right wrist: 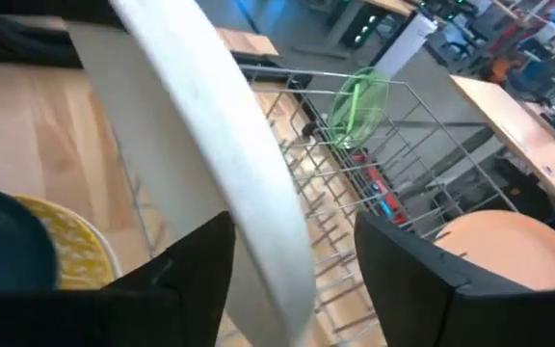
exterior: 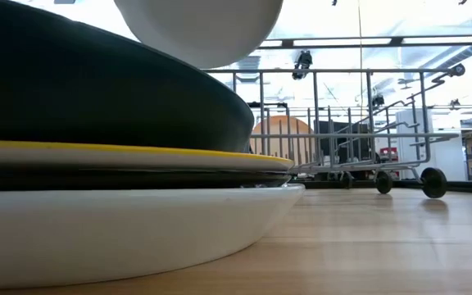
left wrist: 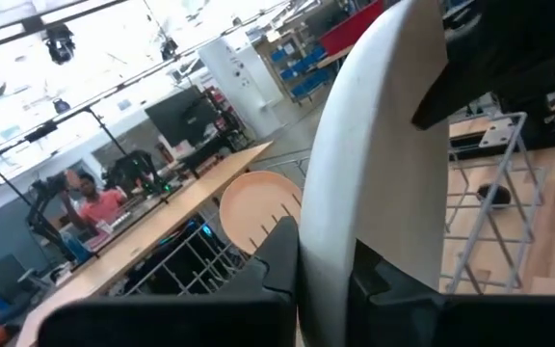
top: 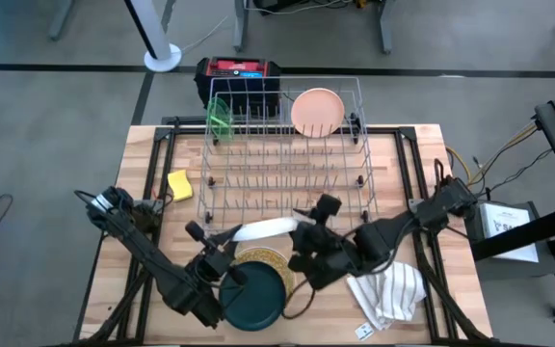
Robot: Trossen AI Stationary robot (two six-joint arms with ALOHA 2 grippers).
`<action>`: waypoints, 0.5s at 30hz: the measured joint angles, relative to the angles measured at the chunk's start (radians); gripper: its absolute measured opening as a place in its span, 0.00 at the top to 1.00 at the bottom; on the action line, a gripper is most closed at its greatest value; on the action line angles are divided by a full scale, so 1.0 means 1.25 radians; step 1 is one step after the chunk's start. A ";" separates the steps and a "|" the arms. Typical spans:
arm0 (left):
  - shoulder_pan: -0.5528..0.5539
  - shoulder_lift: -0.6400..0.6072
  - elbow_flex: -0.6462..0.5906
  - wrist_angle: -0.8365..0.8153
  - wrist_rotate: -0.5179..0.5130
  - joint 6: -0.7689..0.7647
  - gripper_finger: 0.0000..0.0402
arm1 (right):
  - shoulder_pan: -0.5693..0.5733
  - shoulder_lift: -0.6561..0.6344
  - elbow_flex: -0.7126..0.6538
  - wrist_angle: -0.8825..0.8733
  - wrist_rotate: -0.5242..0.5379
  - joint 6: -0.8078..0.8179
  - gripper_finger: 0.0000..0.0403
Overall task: Sort dishes
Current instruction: Put the gray plate into the dish rack
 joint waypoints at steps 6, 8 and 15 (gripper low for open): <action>0.000 0.000 0.000 0.003 0.002 -0.015 0.94 | -0.046 -0.014 0.000 0.002 -0.104 -0.062 0.48; 0.000 0.000 0.000 0.006 0.003 -0.022 0.91 | -0.054 -0.015 0.000 0.008 -0.125 -0.080 0.52; 0.009 0.000 0.000 0.006 0.003 -0.020 0.89 | -0.077 -0.013 -0.001 0.021 -0.189 -0.129 0.83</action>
